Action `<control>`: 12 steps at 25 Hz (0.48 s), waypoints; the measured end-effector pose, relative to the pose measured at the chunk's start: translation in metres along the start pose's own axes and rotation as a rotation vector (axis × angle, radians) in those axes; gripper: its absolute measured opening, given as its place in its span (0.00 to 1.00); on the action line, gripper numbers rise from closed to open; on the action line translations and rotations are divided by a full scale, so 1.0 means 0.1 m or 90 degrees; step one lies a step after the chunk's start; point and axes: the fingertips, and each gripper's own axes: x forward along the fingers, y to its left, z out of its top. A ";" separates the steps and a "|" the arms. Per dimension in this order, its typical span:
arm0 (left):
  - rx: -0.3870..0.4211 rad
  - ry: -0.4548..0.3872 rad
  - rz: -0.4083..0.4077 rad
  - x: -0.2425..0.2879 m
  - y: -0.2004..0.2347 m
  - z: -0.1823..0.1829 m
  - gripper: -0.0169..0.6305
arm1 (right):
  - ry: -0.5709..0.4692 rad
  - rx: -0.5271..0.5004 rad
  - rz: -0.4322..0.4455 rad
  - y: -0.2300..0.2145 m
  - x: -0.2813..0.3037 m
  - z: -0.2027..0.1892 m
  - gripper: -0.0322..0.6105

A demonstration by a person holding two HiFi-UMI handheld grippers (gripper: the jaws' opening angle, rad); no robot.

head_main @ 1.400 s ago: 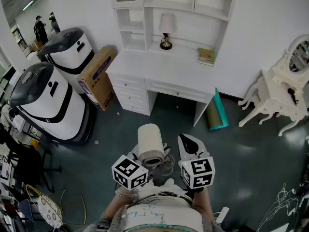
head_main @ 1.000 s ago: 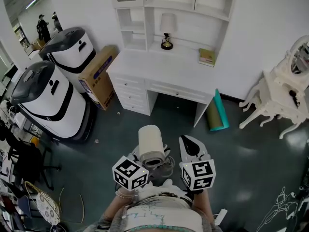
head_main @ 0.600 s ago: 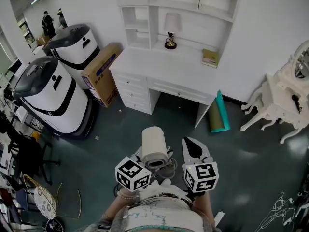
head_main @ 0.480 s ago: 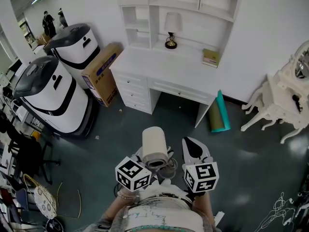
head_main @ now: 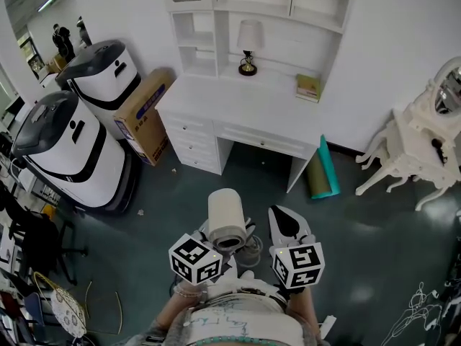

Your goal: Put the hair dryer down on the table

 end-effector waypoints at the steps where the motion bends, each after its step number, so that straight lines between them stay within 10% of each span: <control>1: 0.000 0.000 -0.002 0.02 0.03 0.02 0.30 | 0.000 0.000 -0.002 -0.01 0.04 0.02 0.09; 12: 0.002 0.003 -0.016 0.21 0.59 0.25 0.30 | -0.005 -0.002 -0.008 -0.08 0.64 0.26 0.09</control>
